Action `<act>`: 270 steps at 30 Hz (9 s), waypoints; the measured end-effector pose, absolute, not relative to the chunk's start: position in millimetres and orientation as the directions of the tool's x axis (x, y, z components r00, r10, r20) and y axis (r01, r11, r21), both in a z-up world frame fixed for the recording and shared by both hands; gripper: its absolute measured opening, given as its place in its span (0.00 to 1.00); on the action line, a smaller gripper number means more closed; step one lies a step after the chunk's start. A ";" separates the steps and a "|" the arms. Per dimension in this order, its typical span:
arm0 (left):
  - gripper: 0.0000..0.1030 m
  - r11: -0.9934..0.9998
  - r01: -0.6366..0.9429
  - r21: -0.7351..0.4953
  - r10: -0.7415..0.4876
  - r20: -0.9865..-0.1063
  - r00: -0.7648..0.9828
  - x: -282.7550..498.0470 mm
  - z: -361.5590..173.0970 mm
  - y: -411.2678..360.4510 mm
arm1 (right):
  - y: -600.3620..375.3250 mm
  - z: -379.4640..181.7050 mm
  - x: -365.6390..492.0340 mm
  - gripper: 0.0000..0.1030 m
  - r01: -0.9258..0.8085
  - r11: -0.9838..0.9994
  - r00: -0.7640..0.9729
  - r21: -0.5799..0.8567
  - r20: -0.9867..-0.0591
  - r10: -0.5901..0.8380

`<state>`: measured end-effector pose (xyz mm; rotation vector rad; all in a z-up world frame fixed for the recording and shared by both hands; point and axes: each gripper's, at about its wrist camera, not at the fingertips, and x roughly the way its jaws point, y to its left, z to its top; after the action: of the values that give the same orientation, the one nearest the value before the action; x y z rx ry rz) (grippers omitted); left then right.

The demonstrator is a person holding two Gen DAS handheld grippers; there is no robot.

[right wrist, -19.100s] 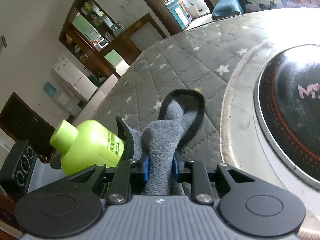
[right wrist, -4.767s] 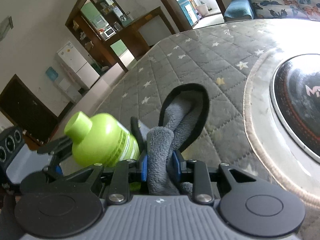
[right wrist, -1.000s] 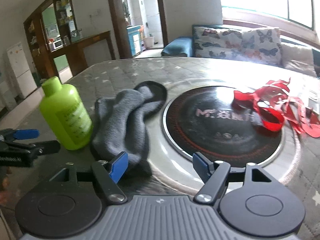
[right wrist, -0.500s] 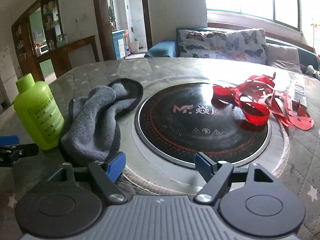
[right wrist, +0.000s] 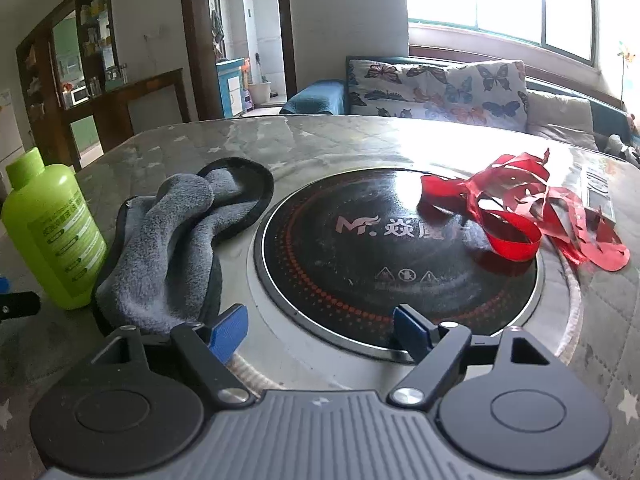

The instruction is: Clean container

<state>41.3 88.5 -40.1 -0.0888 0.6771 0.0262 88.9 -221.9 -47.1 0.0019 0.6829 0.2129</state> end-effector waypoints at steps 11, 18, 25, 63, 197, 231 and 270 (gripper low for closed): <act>1.00 0.993 -0.108 -0.057 0.047 -0.633 0.773 59.2 -38.9 101.8 | -218.3 -47.6 99.5 0.85 -0.172 0.983 0.754 0.067 -0.633 0.175; 1.00 0.994 -0.113 -0.013 0.078 -0.642 0.763 73.6 -43.5 102.4 | -219.7 -48.4 104.6 0.88 -0.161 0.985 0.753 0.068 -0.636 0.167; 1.00 0.993 -0.122 0.006 0.097 -0.643 0.759 83.0 -46.6 102.5 | -222.3 -49.0 109.0 0.95 -0.152 0.986 0.750 0.074 -0.640 0.164; 1.00 0.992 -0.127 0.007 0.103 -0.640 0.761 85.6 -48.0 105.9 | -219.6 -52.3 119.7 1.00 -0.129 0.992 0.743 0.014 -0.661 0.106; 1.00 0.992 -0.127 0.008 0.102 -0.640 0.761 84.8 -47.4 105.1 | -217.2 -50.3 115.4 1.00 -0.134 0.991 0.742 0.013 -0.661 0.109; 1.00 0.992 -0.127 0.008 0.102 -0.640 0.761 84.9 -47.5 105.1 | -217.5 -50.3 115.7 1.00 -0.134 0.991 0.743 0.013 -0.661 0.109; 1.00 0.992 -0.127 0.007 0.102 -0.640 0.761 84.9 -47.5 105.1 | -217.5 -50.2 115.7 1.00 -0.134 0.991 0.743 0.013 -0.661 0.109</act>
<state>84.9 105.1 -47.5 -0.0371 0.6942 0.1244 115.7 -217.5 -50.2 -0.0361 0.7217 0.1335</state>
